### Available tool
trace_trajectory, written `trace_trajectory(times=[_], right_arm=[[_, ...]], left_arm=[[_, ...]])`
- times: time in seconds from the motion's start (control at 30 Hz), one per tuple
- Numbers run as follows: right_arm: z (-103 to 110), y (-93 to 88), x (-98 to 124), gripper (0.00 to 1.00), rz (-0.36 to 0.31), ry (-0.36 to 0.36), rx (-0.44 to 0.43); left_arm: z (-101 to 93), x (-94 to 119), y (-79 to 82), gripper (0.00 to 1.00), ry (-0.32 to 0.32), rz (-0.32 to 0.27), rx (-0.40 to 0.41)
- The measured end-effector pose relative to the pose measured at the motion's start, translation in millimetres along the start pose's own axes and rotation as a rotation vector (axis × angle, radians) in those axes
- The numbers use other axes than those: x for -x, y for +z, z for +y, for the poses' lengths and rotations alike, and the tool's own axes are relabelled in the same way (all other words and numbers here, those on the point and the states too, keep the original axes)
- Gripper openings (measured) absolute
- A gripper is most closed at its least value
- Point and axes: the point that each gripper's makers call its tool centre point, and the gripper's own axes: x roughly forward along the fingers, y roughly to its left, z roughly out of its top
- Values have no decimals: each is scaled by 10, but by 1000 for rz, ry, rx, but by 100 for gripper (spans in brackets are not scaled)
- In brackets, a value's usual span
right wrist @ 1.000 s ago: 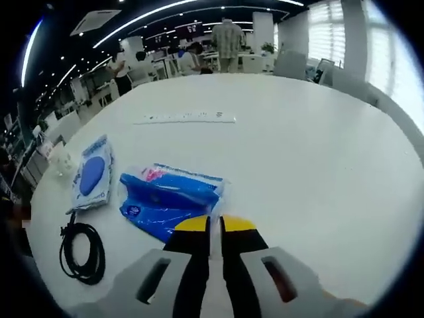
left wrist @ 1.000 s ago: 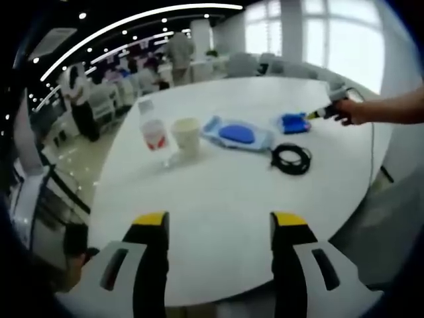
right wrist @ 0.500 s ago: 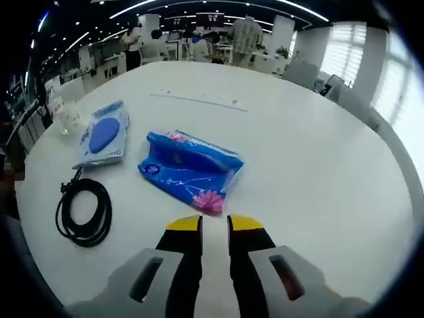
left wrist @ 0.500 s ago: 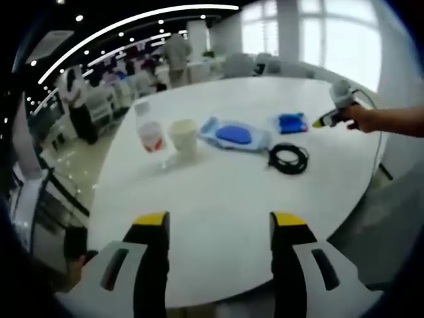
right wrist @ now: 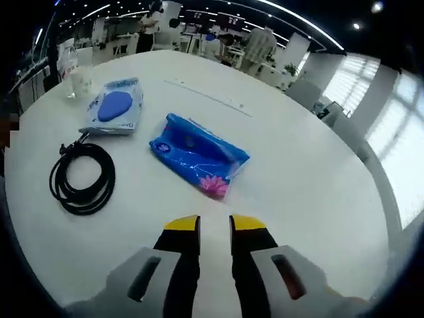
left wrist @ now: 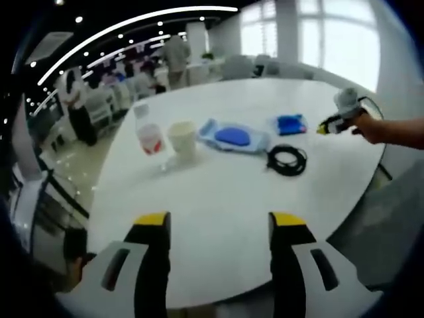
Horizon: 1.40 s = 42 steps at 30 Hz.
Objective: Arrange the tabletop items into an orderly group along one side of the table until the central work area is clear of visible clutter.
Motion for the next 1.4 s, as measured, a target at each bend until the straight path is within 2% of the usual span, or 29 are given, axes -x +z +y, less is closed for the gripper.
trace_trajectory(times=[0.33, 0.6, 0.77, 1.0, 1.23, 1.3, 1.4], right_arm=[[81, 15, 116, 20, -16, -38, 20], [68, -42, 58, 23, -16, -42, -43], [62, -9, 35, 28, -44, -28, -91], [142, 13, 46, 27, -57, -2, -124], [289, 49, 89, 30, -75, 69, -155], [409, 76, 107, 32, -89, 132, -174], [561, 131, 131, 40, -117, 215, -243]], left_arm=[[-51, -11, -40, 56, -9, 22, -11], [-28, -28, -69, 56, -3, 34, -3], [-23, -31, -75, 56, 0, 39, 0], [-2, -37, -63, 55, 2, 34, 4], [20, -27, -42, 55, 8, 20, 15], [31, -23, -37, 55, 11, 15, 19], [41, -12, -24, 55, 12, 6, 27]])
